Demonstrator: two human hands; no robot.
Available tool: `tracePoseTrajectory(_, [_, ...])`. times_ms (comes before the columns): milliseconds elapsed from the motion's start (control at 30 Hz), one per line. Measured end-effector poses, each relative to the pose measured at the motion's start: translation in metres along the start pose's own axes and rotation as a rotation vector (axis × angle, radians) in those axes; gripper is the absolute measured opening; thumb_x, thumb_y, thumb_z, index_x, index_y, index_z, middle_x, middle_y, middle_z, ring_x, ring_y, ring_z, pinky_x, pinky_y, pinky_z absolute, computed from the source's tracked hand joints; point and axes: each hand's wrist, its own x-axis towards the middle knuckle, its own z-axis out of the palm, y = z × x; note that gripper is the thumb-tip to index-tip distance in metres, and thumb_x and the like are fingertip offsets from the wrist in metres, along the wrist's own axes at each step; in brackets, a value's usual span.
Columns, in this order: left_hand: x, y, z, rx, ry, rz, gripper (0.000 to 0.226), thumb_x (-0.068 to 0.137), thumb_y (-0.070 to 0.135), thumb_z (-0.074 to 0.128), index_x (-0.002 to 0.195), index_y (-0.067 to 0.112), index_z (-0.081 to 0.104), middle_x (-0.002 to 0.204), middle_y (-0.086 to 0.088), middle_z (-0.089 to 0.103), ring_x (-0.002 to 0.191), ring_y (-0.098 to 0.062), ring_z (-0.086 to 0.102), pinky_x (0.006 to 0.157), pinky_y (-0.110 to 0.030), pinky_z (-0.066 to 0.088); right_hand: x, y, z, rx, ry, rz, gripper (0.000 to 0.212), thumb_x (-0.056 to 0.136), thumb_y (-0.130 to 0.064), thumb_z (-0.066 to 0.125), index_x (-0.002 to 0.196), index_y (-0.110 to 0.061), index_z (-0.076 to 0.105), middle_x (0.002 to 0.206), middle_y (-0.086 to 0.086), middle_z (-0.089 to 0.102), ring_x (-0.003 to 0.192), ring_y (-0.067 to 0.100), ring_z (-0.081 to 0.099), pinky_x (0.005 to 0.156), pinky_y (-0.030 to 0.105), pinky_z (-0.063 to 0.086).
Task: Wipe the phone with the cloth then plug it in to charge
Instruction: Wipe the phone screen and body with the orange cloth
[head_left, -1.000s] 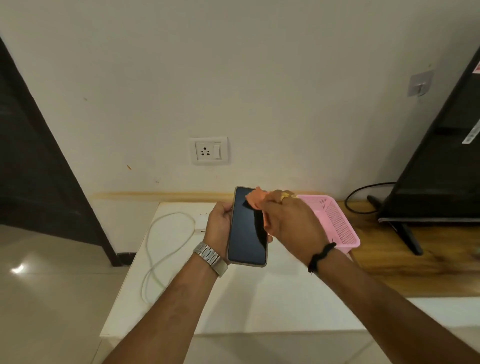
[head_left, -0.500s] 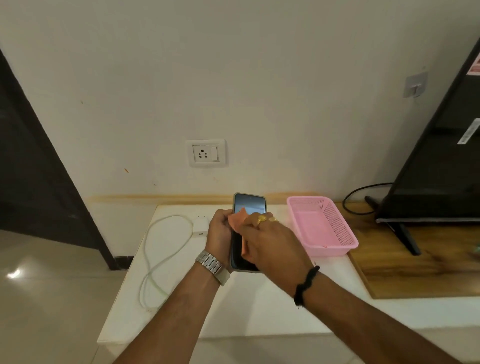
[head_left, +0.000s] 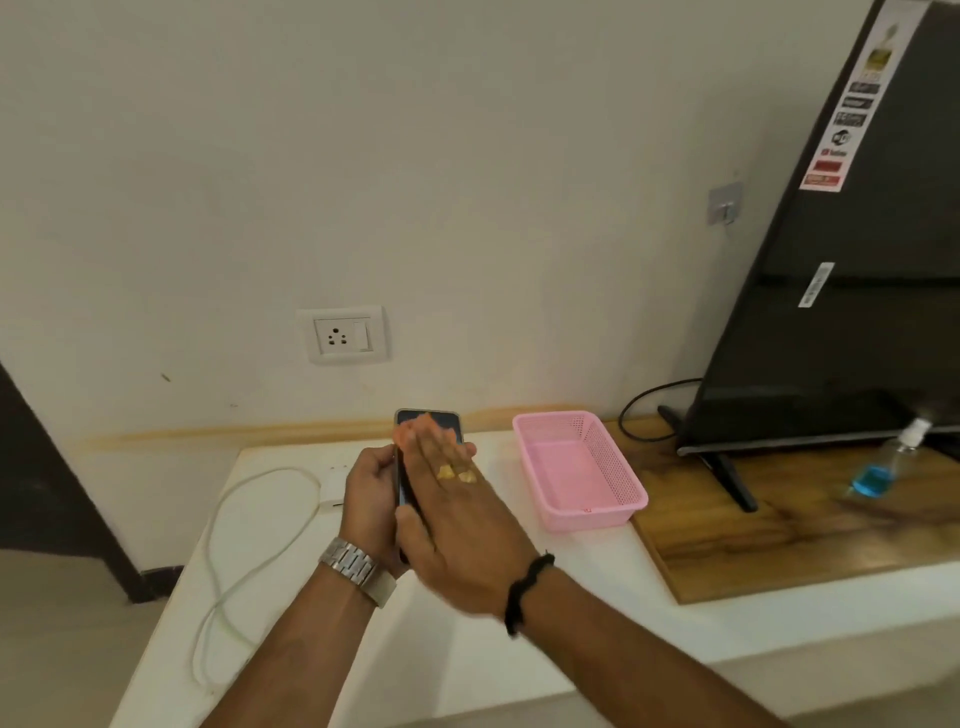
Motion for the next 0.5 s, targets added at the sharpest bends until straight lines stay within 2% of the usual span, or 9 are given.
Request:
tracePoseTrajectory(67, [-0.002, -0.002, 0.006, 0.001, 0.048, -0.006, 0.054, 0.098, 0.037, 0.037, 0.124, 0.006, 0.074, 0.131, -0.018, 0.071, 0.115, -0.033, 0.069, 0.103, -0.043, 0.052, 0.011, 0.005, -0.006, -0.037, 0.0, 0.04, 0.071, 0.107, -0.032, 0.033, 0.163, -0.012, -0.005, 0.172, 0.007, -0.007, 0.156, 0.013, -0.019, 0.128, 0.037, -0.001])
tracePoseTrajectory(167, [-0.002, 0.007, 0.005, -0.011, 0.075, 0.055, 0.058, 0.099, 0.031, 0.032, 0.096, 0.003, 0.083, 0.108, -0.024, 0.078, 0.091, -0.036, 0.077, 0.085, -0.04, 0.06, -0.004, -0.008, 0.012, 0.006, -0.008, -0.012, 0.073, 0.105, -0.038, 0.033, 0.164, -0.013, -0.003, 0.172, 0.006, -0.005, 0.156, 0.012, -0.019, 0.129, 0.039, -0.001])
tracePoseTrajectory(200, [-0.003, 0.01, 0.004, -0.023, 0.081, 0.049, 0.058, 0.098, 0.032, 0.032, 0.097, 0.0, 0.081, 0.108, -0.026, 0.078, 0.089, -0.039, 0.075, 0.086, -0.042, 0.058, -0.013, -0.012, 0.017, 0.009, -0.026, -0.049, 0.074, 0.104, -0.039, 0.033, 0.164, -0.014, -0.003, 0.173, 0.004, -0.005, 0.156, 0.011, -0.018, 0.128, 0.039, 0.0])
tracePoseTrajectory(267, [-0.005, 0.008, 0.003, -0.022, 0.102, 0.029, 0.056, 0.096, 0.036, 0.035, 0.112, 0.0, 0.074, 0.117, -0.028, 0.074, 0.1, -0.041, 0.072, 0.094, -0.045, 0.053, -0.012, -0.002, 0.015, -0.062, -0.042, -0.097, 0.073, 0.105, -0.038, 0.033, 0.164, -0.014, -0.002, 0.173, 0.004, -0.005, 0.157, 0.012, -0.017, 0.129, 0.041, 0.0])
tracePoseTrajectory(367, [-0.004, 0.0, 0.005, 0.021, 0.126, 0.014, 0.052, 0.098, 0.039, 0.039, 0.128, 0.009, 0.071, 0.128, -0.018, 0.073, 0.111, -0.031, 0.073, 0.099, -0.042, 0.053, 0.012, 0.012, -0.002, -0.153, -0.04, -0.033, 0.07, 0.107, -0.034, 0.031, 0.164, -0.014, -0.005, 0.172, 0.003, -0.008, 0.156, 0.012, -0.02, 0.128, 0.042, -0.003])
tracePoseTrajectory(433, [-0.005, 0.003, 0.005, -0.019, 0.128, 0.032, 0.056, 0.099, 0.036, 0.037, 0.135, 0.004, 0.066, 0.137, -0.021, 0.069, 0.121, -0.033, 0.067, 0.108, -0.044, 0.049, 0.011, 0.002, 0.002, -0.081, -0.033, 0.006, 0.071, 0.106, -0.037, 0.03, 0.163, -0.012, -0.006, 0.172, 0.004, -0.009, 0.156, 0.013, -0.021, 0.128, 0.042, -0.003])
tracePoseTrajectory(500, [-0.005, 0.011, 0.002, -0.046, 0.108, 0.062, 0.059, 0.097, 0.037, 0.034, 0.131, -0.003, 0.062, 0.137, -0.026, 0.067, 0.118, -0.039, 0.066, 0.107, -0.048, 0.047, -0.007, -0.012, 0.017, -0.007, -0.046, -0.033, 0.073, 0.105, -0.042, 0.029, 0.163, -0.011, -0.004, 0.172, 0.006, -0.009, 0.156, 0.013, -0.02, 0.128, 0.04, -0.004])
